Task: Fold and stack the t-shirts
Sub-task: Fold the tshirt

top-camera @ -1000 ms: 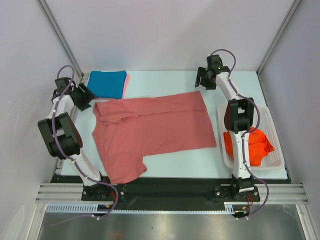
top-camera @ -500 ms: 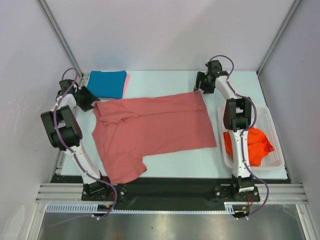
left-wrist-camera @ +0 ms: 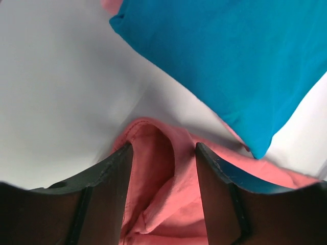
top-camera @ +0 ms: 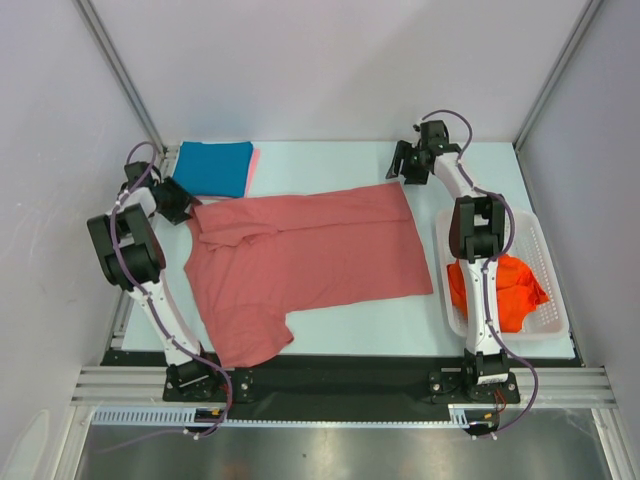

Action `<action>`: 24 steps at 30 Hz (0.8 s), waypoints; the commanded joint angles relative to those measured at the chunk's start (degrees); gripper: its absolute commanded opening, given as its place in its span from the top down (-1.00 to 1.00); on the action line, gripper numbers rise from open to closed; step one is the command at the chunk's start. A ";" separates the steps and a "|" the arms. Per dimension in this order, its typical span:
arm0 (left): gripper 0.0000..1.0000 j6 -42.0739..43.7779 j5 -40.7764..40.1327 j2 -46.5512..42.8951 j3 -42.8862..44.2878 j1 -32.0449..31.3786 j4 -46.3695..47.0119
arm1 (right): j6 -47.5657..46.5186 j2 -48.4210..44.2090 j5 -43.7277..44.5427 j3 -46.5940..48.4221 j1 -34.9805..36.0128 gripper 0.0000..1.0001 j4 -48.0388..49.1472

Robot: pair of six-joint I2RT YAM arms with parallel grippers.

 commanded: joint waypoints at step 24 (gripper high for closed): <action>0.51 -4.51 -3.75 1.76 4.06 0.37 1.51 | 2.33 2.77 -4.41 0.42 0.29 -0.32 0.20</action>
